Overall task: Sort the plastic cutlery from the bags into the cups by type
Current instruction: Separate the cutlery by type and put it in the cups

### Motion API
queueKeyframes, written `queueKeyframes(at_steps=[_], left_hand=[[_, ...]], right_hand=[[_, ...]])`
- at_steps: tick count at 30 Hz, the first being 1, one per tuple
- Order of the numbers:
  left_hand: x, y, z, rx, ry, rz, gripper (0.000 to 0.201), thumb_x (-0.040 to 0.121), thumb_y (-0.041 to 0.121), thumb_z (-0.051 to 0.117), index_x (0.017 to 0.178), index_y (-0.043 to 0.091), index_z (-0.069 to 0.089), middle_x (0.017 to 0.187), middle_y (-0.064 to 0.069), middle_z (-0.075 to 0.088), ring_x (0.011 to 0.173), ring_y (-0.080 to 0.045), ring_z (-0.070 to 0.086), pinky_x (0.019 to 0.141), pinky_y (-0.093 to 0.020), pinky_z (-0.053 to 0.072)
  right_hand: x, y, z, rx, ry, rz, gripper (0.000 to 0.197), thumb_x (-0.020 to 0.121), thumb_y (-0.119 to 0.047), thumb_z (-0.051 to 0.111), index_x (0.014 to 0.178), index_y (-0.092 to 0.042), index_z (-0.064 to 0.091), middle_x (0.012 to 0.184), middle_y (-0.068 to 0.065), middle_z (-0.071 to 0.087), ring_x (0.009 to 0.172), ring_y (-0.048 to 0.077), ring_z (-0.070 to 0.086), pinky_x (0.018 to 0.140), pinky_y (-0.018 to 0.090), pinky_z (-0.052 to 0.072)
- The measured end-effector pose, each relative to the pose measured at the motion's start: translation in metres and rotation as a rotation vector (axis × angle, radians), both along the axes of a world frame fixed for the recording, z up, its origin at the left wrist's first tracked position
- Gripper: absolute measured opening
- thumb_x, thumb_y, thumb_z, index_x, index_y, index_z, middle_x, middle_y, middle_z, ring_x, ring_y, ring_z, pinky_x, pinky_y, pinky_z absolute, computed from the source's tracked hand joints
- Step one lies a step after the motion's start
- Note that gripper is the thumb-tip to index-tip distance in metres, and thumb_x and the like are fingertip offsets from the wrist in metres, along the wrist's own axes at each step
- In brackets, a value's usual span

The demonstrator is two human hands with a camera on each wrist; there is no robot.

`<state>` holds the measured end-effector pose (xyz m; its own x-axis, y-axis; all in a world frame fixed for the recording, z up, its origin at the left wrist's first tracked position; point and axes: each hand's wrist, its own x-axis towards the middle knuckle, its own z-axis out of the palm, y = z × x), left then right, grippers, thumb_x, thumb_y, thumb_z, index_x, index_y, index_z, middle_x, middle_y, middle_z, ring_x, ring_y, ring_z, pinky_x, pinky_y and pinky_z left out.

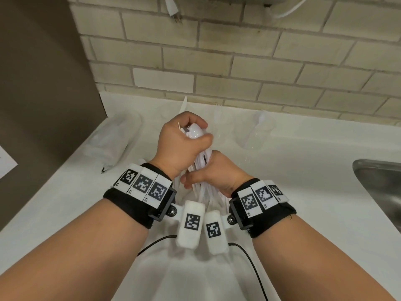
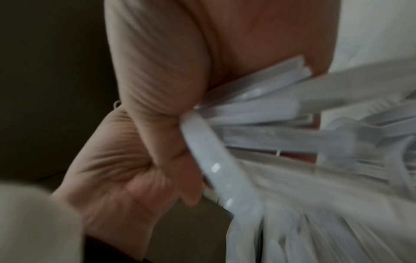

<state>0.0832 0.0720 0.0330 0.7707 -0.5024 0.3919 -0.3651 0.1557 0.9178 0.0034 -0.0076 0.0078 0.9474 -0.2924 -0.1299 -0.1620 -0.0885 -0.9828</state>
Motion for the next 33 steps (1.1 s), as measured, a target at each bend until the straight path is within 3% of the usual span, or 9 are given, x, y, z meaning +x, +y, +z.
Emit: queueKeyframes(at_steps=[3,5,8,11,16,21,26,30,33], left_hand=[[0.004,0.0,-0.003,-0.018,0.092,-0.028,0.058,0.061,0.021,0.084,0.105,0.039,0.052,0.101,0.004,0.062,0.093,-0.004,0.061,0.086,-0.026,0.051],[0.006,0.001,-0.007,-0.021,0.244,-0.152,0.089,0.051,0.032,0.089,0.122,0.042,0.037,0.118,-0.003,0.058,0.11,-0.015,0.061,0.095,-0.039,0.051],[0.004,0.009,-0.011,0.138,0.313,-0.292,0.115,0.037,0.049,0.091,0.133,0.017,0.036,0.119,-0.01,0.059,0.106,-0.027,0.063,0.086,-0.052,0.054],[-0.002,0.016,-0.01,0.267,0.319,-0.47,0.07,0.055,0.04,0.087,0.112,0.009,0.062,0.111,-0.023,0.065,0.102,-0.046,0.062,0.077,-0.066,0.051],[-0.006,0.014,-0.006,0.225,0.348,-0.383,0.018,0.088,0.02,0.065,0.101,0.009,0.071,0.107,-0.004,0.073,0.095,-0.019,0.069,0.054,-0.023,0.053],[0.0,0.008,-0.002,0.052,0.472,-0.192,0.011,0.089,0.019,0.064,0.082,0.011,0.064,0.079,-0.007,0.075,0.078,-0.019,0.071,0.071,-0.034,0.056],[0.004,0.01,-0.001,0.053,0.463,-0.35,0.007,0.083,0.012,0.068,0.087,0.011,0.063,0.079,-0.007,0.07,0.082,-0.016,0.07,0.07,-0.027,0.055],[0.004,0.017,-0.004,0.095,0.465,-0.457,0.007,0.08,0.016,0.069,0.076,0.012,0.064,0.076,-0.008,0.071,0.092,-0.025,0.068,0.084,-0.036,0.056],[0.0,0.014,-0.005,0.036,0.501,-0.362,0.021,0.088,0.012,0.063,0.068,0.008,0.057,0.061,-0.007,0.06,0.095,-0.025,0.07,0.077,-0.034,0.056]], right_hand=[[0.002,0.003,0.001,-0.032,0.013,-0.046,0.014,0.072,0.009,0.069,0.085,0.01,0.064,0.077,0.027,0.063,0.058,0.024,0.061,0.066,0.04,0.056],[0.003,0.003,0.003,0.007,-0.02,-0.069,0.011,0.075,0.01,0.065,0.083,0.003,0.064,0.074,0.019,0.061,0.052,0.019,0.057,0.056,0.034,0.052],[0.001,0.0,0.006,0.049,-0.076,-0.069,0.017,0.075,0.016,0.063,0.082,0.0,0.063,0.071,0.015,0.058,0.052,0.015,0.056,0.049,0.029,0.049],[0.0,0.005,0.008,-0.041,-0.08,0.001,0.028,0.073,0.019,0.062,0.086,-0.006,0.061,0.074,0.015,0.06,0.063,0.022,0.062,0.047,0.027,0.05],[0.005,0.01,0.006,0.07,-0.104,0.03,0.058,0.067,0.025,0.063,0.117,-0.002,0.05,0.084,0.013,0.066,0.07,0.031,0.065,0.052,0.032,0.055],[0.004,0.005,0.006,-0.089,0.072,-0.03,0.025,0.073,0.008,0.068,0.088,-0.01,0.059,0.072,0.008,0.058,0.058,0.02,0.061,0.068,0.04,0.052],[0.001,0.012,0.006,0.044,0.072,0.019,0.029,0.083,0.011,0.051,0.067,-0.011,0.043,0.048,0.001,0.035,0.035,0.012,0.034,0.043,0.026,0.037],[-0.002,0.01,0.005,0.155,0.053,0.15,0.028,0.085,0.012,0.049,0.068,-0.01,0.043,0.045,0.0,0.034,0.034,0.011,0.031,0.042,0.023,0.036],[0.001,0.011,0.005,-0.013,0.041,0.136,0.008,0.082,0.0,0.065,0.087,0.004,0.06,0.061,0.013,0.056,0.047,0.019,0.052,0.054,0.032,0.048]])
